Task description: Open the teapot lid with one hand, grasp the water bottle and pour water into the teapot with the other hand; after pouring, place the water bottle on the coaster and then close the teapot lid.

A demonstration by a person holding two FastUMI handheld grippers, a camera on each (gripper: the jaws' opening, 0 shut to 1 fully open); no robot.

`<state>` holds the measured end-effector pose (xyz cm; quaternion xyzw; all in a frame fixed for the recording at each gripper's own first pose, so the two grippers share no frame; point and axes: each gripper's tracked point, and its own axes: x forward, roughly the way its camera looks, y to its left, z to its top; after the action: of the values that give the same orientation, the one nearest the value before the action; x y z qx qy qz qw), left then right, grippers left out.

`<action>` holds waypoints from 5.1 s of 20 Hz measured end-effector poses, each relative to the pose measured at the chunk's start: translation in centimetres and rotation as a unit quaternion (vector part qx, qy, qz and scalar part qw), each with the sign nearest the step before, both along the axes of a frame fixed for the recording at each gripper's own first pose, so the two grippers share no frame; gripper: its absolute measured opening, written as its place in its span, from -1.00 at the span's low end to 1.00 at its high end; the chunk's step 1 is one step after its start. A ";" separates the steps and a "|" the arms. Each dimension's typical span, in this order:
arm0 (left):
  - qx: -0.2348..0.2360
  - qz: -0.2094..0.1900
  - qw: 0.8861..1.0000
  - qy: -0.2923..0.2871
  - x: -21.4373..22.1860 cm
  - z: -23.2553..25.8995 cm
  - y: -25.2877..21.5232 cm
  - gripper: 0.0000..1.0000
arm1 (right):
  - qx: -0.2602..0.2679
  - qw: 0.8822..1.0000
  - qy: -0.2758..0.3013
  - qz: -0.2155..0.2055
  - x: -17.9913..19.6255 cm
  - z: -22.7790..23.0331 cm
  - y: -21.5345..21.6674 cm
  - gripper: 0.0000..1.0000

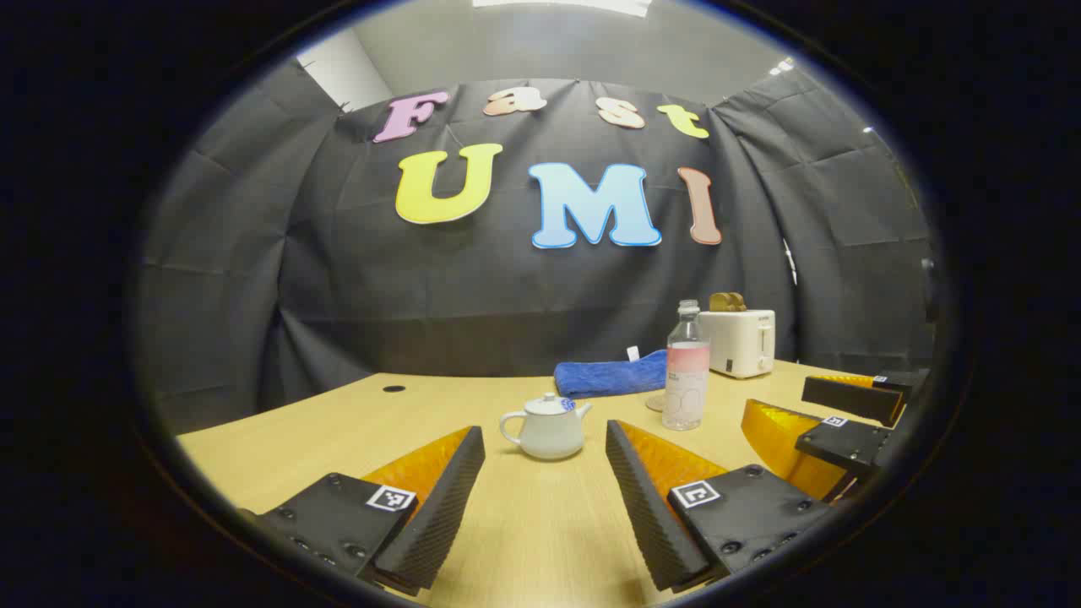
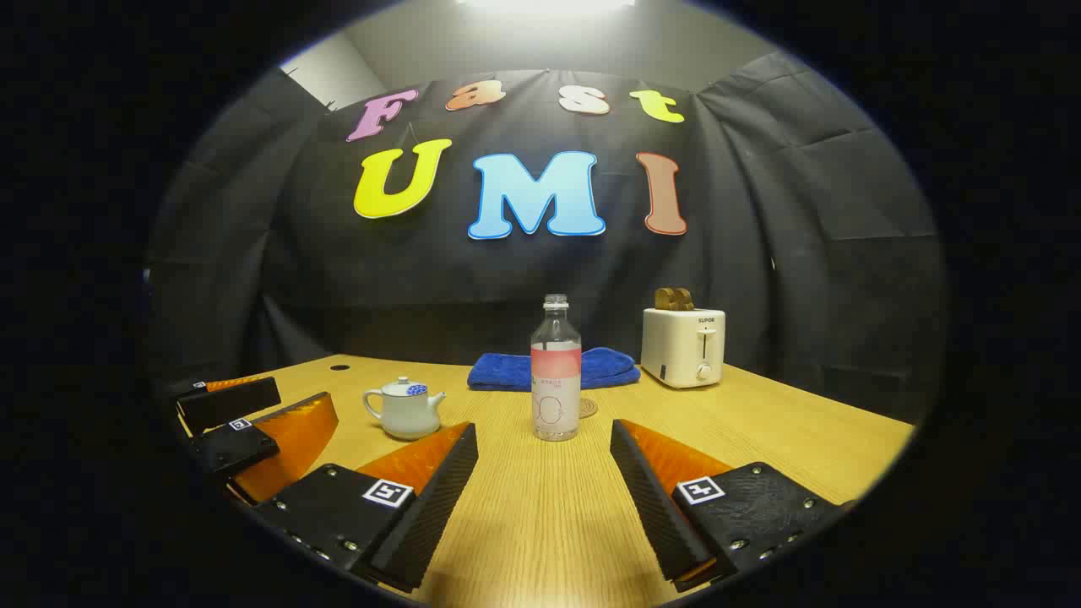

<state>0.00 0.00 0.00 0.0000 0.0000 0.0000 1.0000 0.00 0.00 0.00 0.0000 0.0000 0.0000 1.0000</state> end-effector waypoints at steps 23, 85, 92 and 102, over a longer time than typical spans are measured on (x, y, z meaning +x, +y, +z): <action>0.002 -0.046 0.999 0.005 0.6 -0.1 -2.1 0.93 | 0.001 1.000 0.004 -0.004 0.1 -0.1 -0.1 0.96; -0.026 -0.103 0.991 0.084 20.1 -2.3 -1.4 -0.58 | 0.038 0.993 0.101 -0.043 19.2 -2.1 -1.9 0.96; -0.052 -0.114 0.991 0.052 19.7 -0.9 -1.0 -0.76 | 0.051 0.992 0.106 -0.042 19.3 -2.2 -2.3 0.96; -0.073 -0.117 0.990 0.014 18.8 1.3 -0.4 -0.74 | 0.049 0.993 0.099 -0.038 19.4 -1.9 -2.4 0.96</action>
<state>18.84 -0.44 1.32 -0.0728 0.0144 -0.1166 0.9904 19.45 -2.45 -1.95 0.0490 0.0989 -0.0376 0.9932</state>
